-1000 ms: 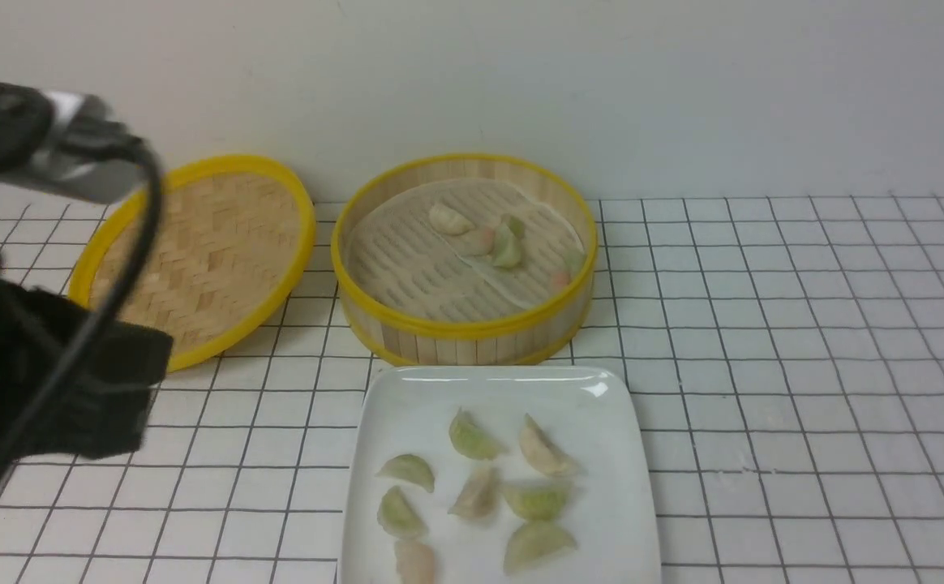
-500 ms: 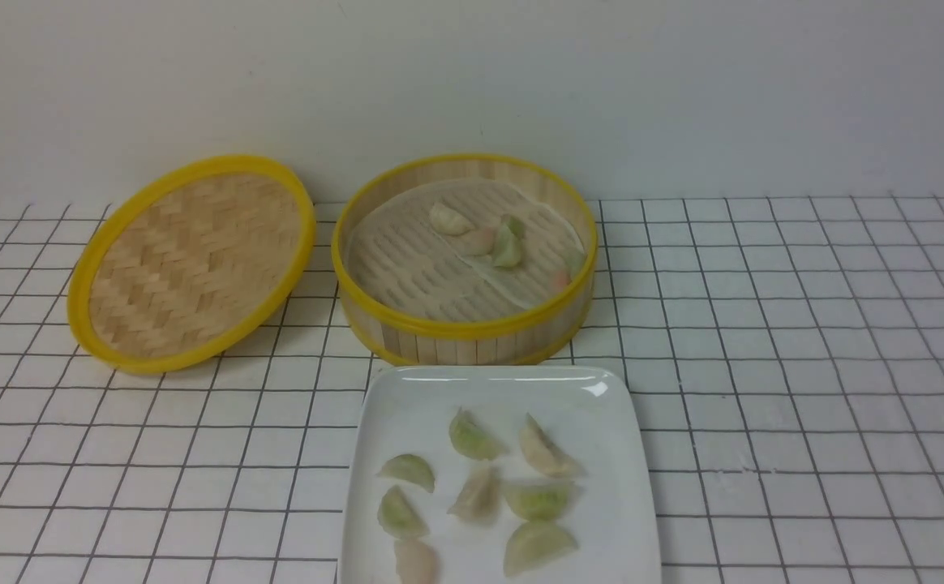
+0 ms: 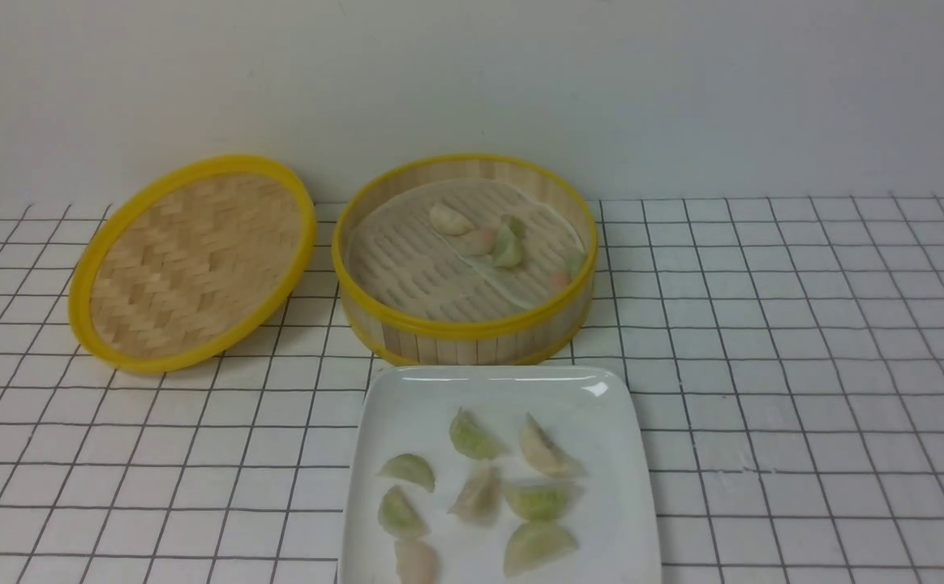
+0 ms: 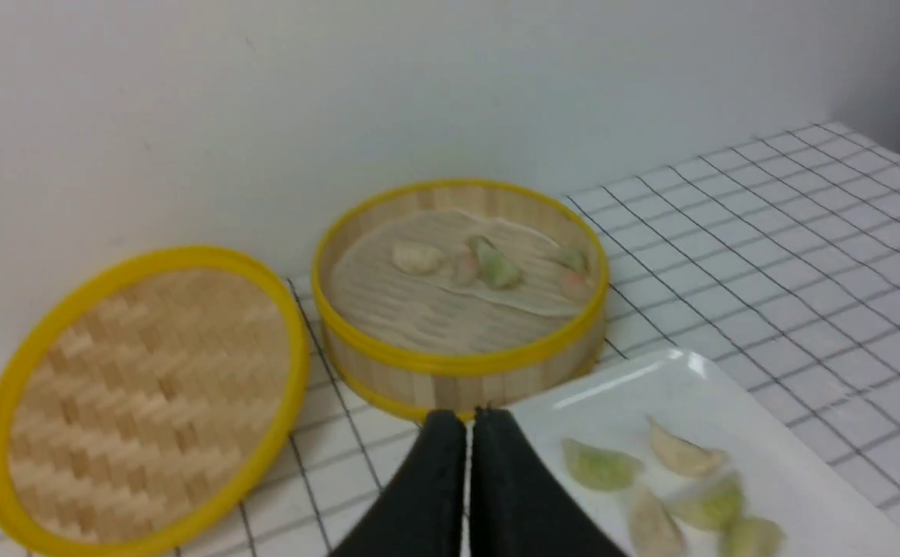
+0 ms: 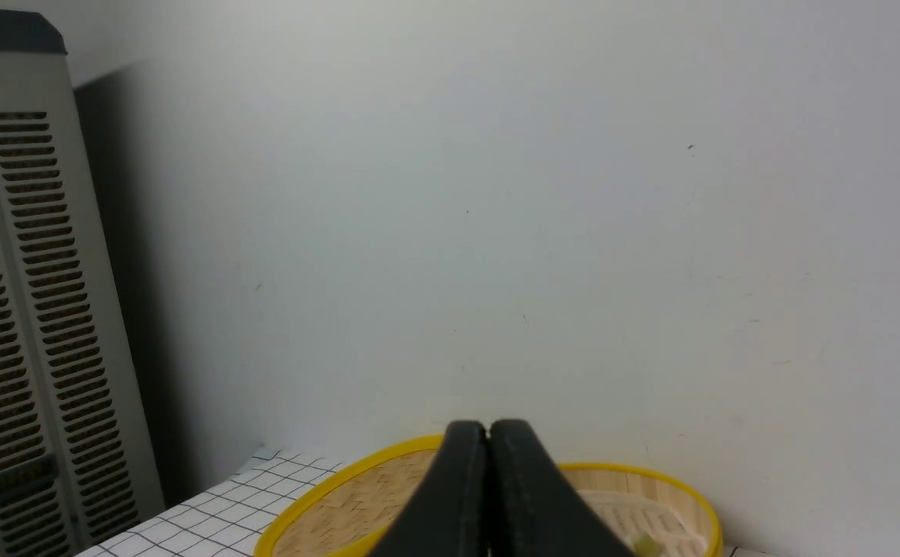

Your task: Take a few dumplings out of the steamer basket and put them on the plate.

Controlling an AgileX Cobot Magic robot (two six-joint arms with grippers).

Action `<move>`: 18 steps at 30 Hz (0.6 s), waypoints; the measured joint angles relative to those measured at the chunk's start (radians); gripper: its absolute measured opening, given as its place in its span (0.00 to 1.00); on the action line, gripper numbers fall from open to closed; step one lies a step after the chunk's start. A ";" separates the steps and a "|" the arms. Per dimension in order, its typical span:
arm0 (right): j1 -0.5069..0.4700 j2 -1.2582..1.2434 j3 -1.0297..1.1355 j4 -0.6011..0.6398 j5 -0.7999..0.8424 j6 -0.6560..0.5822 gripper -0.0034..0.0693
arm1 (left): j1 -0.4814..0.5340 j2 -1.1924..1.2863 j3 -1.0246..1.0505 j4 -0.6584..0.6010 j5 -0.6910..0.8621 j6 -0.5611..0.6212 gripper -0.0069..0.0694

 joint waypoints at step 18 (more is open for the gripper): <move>0.000 0.000 0.000 0.000 0.002 0.001 0.03 | 0.379 -0.346 0.651 -0.045 -0.217 0.095 0.08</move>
